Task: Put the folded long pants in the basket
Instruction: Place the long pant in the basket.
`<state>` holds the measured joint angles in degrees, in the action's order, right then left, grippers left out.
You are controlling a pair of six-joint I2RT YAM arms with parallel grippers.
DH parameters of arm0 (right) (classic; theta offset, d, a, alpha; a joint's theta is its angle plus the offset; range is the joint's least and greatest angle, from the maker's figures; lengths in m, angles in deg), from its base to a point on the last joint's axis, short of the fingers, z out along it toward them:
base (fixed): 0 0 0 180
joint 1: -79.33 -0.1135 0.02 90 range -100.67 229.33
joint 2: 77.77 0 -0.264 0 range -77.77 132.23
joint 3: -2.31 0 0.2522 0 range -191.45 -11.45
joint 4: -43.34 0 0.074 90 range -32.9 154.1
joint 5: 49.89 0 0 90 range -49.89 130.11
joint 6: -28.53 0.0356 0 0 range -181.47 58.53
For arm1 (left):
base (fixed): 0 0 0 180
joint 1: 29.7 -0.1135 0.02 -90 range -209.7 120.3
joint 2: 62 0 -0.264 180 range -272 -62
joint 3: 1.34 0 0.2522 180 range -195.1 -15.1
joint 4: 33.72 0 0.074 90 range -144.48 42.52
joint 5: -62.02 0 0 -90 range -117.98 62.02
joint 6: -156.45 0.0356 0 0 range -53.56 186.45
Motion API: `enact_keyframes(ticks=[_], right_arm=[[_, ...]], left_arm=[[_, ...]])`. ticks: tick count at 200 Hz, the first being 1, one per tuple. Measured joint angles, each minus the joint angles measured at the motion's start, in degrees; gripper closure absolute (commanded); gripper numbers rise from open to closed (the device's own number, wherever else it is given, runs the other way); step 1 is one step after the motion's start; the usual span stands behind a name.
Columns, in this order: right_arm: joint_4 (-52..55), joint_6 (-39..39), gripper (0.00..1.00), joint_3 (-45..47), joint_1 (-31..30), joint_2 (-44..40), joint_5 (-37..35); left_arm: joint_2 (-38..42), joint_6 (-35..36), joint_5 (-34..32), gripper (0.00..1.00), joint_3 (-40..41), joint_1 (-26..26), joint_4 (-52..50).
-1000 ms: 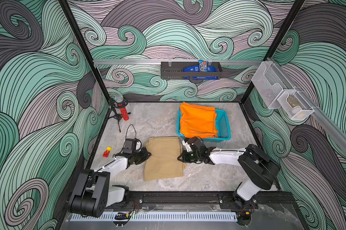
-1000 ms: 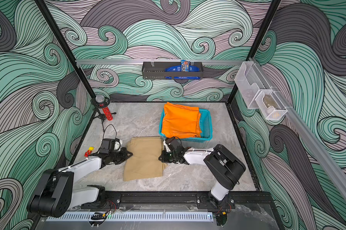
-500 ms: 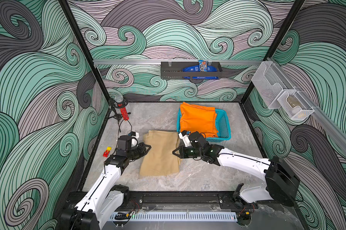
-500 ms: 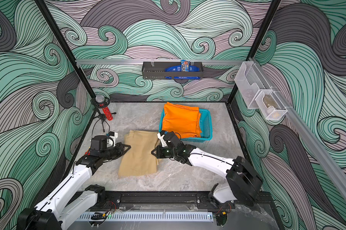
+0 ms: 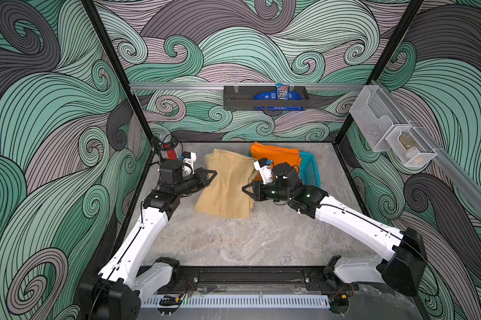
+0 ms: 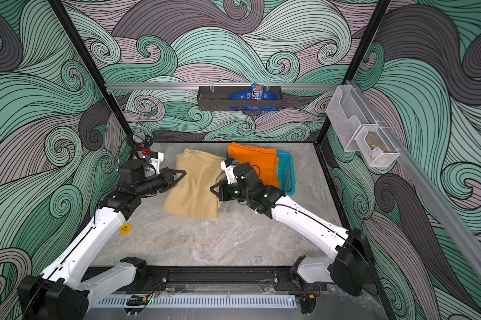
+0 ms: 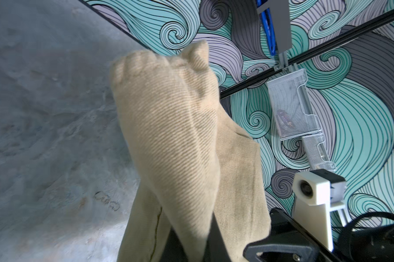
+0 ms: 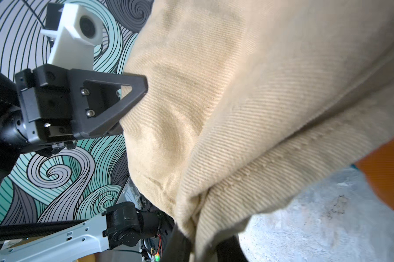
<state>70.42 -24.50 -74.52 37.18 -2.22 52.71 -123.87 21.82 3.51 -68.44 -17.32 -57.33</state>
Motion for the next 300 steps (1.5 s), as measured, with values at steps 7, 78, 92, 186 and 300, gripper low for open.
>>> enact_keyframes(ticks=[7,78,92,186,300], right_arm=[[0.33,-0.48,1.00,-0.04,1.40,-0.50,0.35],[9.07,-9.22,1.00,-2.82,22.77,-2.43,8.48],[11.67,-11.96,1.00,-2.99,28.24,-2.19,10.10],[19.06,-23.41,1.00,-4.07,48.70,6.45,15.52],[13.73,-23.26,1.00,-2.56,48.13,19.17,3.80]], left_arm=[[-1.11,-0.31,-0.17,1.00,-1.20,0.87,0.92],[-15.76,-2.64,-7.67,1.00,-11.26,14.71,12.98],[-19.50,-3.32,-8.70,1.00,-12.61,16.41,15.17],[-43.41,-6.16,-8.94,1.00,-28.00,21.16,18.62],[-61.77,-2.62,-11.56,1.00,-39.56,21.18,13.25]])
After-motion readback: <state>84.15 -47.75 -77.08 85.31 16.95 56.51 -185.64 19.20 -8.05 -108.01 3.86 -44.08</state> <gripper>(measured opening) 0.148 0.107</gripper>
